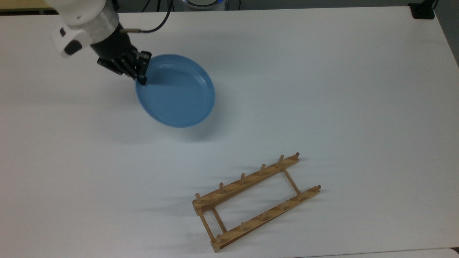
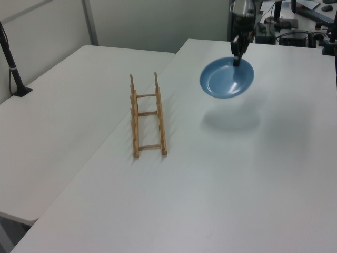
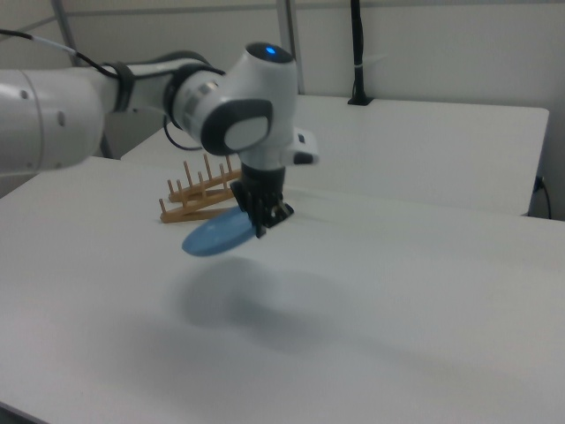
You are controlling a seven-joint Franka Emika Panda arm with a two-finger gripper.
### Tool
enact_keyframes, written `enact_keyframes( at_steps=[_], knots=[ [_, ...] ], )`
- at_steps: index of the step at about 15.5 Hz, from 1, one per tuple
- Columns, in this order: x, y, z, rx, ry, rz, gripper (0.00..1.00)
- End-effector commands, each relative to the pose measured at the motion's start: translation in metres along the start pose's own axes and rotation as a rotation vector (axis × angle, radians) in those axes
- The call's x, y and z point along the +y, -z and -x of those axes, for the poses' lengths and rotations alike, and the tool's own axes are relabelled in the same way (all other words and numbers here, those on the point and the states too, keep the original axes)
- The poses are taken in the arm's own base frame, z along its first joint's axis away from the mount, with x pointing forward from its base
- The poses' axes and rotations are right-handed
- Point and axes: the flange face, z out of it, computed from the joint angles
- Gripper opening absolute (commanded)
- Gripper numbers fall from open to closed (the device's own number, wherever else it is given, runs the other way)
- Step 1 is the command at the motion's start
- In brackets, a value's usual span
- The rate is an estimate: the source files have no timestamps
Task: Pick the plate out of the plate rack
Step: 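Carry the plate away from the rack and lower it flat onto the table, then open the gripper to release the plate rim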
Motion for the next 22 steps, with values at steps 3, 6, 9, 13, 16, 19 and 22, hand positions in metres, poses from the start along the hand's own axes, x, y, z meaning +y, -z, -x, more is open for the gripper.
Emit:
enact_keyframes(
  at_steps=[3, 6, 9, 13, 16, 19, 22],
  knots=[
    [0.057, -0.046, -0.006, -0.031, 0.049, -0.016, 0.03],
    [0.078, -0.074, -0.004, -0.041, 0.084, -0.001, 0.03],
    [0.097, -0.09, -0.004, -0.044, 0.108, 0.017, 0.05],
    [0.108, -0.102, -0.004, -0.041, 0.11, 0.038, 0.57],
    [0.116, -0.097, -0.002, -0.039, 0.098, 0.052, 1.0],
    [0.114, -0.073, -0.001, -0.017, 0.084, 0.071, 1.0],
    [0.074, -0.026, 0.001, 0.033, 0.068, 0.087, 1.0]
  ],
)
